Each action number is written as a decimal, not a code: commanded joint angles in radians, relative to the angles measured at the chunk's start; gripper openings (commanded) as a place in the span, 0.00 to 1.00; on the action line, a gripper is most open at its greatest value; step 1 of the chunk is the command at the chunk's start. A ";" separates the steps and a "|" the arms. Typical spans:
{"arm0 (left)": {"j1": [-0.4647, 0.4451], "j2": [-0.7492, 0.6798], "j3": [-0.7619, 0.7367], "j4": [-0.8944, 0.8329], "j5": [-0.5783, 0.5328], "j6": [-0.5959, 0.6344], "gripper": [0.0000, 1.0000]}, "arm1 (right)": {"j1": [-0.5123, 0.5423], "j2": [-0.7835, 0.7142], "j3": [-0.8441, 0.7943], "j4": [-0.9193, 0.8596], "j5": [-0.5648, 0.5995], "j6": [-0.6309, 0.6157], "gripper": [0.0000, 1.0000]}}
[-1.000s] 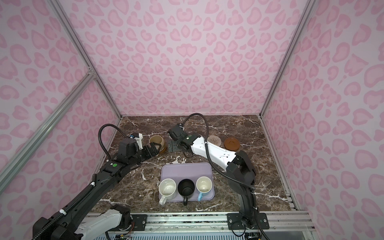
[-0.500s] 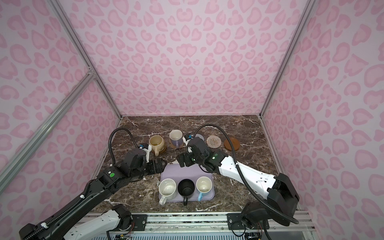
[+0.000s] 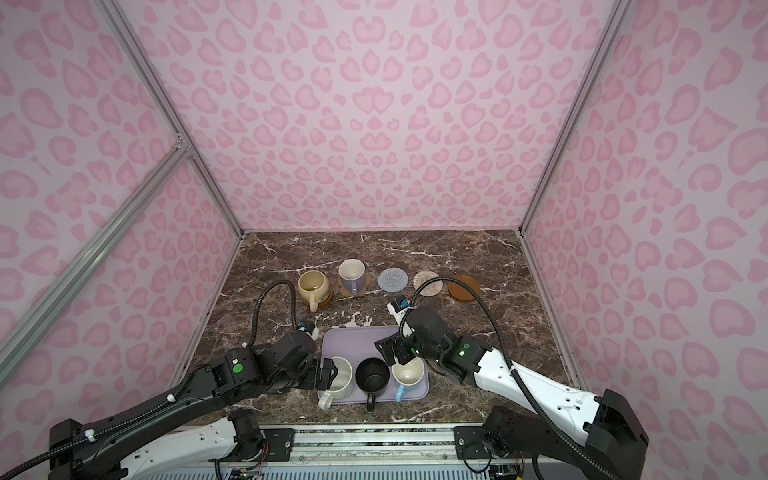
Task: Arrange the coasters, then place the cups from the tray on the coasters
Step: 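Raise the right gripper up away from the lavender mug, then close the left gripper on the white speckled mug on the lilac tray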
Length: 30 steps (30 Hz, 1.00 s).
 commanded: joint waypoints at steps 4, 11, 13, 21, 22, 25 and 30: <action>-0.075 0.036 -0.010 -0.057 -0.059 -0.054 0.97 | 0.000 -0.004 -0.003 0.036 0.034 0.000 0.97; -0.147 0.073 -0.054 -0.020 -0.042 -0.084 0.99 | 0.000 0.020 -0.002 0.025 0.032 0.005 0.97; -0.168 0.076 -0.073 -0.003 -0.041 -0.092 1.00 | 0.000 0.026 0.002 0.028 0.031 0.004 0.97; -0.177 0.067 -0.096 0.015 -0.114 -0.138 0.98 | 0.000 0.052 0.017 0.029 0.033 0.003 0.97; -0.178 0.063 -0.083 0.009 -0.132 -0.136 0.98 | 0.000 0.055 0.018 0.028 0.033 0.003 0.97; -0.177 0.071 -0.040 -0.010 -0.174 -0.120 0.98 | -0.001 0.063 0.020 0.027 0.040 0.003 0.97; -0.176 0.061 -0.018 -0.031 -0.196 -0.131 0.98 | -0.001 0.070 0.025 0.019 0.044 0.004 0.96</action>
